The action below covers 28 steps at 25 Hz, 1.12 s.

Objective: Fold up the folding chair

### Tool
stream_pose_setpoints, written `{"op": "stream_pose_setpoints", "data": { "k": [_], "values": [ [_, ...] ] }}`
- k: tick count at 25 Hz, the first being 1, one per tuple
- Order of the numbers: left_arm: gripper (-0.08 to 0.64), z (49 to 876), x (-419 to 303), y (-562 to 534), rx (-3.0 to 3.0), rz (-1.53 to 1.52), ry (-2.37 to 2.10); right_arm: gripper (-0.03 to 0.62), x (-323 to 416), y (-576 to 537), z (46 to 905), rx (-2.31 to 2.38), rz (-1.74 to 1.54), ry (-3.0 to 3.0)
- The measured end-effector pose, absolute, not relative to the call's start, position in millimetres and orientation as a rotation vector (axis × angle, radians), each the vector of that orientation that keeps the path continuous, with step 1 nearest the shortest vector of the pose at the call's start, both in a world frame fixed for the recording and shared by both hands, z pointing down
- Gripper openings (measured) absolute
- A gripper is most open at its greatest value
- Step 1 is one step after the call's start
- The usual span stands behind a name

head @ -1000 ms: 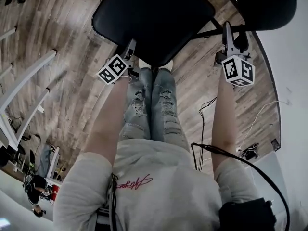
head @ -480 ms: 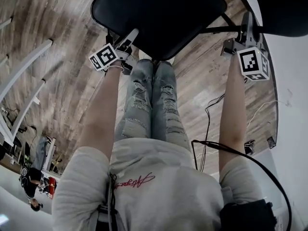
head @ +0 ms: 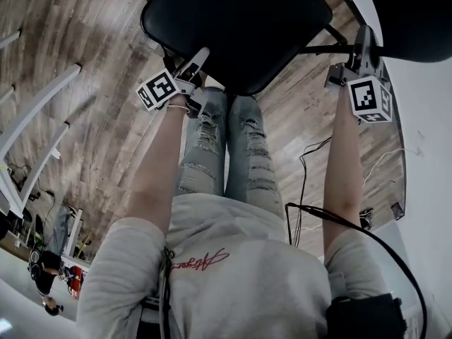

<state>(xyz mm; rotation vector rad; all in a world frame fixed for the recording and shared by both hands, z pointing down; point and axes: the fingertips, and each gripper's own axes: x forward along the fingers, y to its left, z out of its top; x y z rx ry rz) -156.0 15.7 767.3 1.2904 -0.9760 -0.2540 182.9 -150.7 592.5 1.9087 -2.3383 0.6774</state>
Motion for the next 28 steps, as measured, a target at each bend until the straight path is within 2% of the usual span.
{"op": "stream_pose_setpoints", "data": {
  "k": [11, 22, 28],
  "values": [
    [0.276, 666, -117, -43, 1.328, -0.321, -0.975, 0.015, 210, -183, 554, 1.858, 0.61, -2.37],
    [0.16, 586, -58, -167, 1.464, -0.348, -0.828, 0.015, 243, -271, 548, 1.873, 0.691, -2.397],
    [0.166, 570, -43, -209, 1.549, -0.27, -0.766, 0.015, 250, -310, 543, 1.894, 0.735, -2.443]
  ]
}}
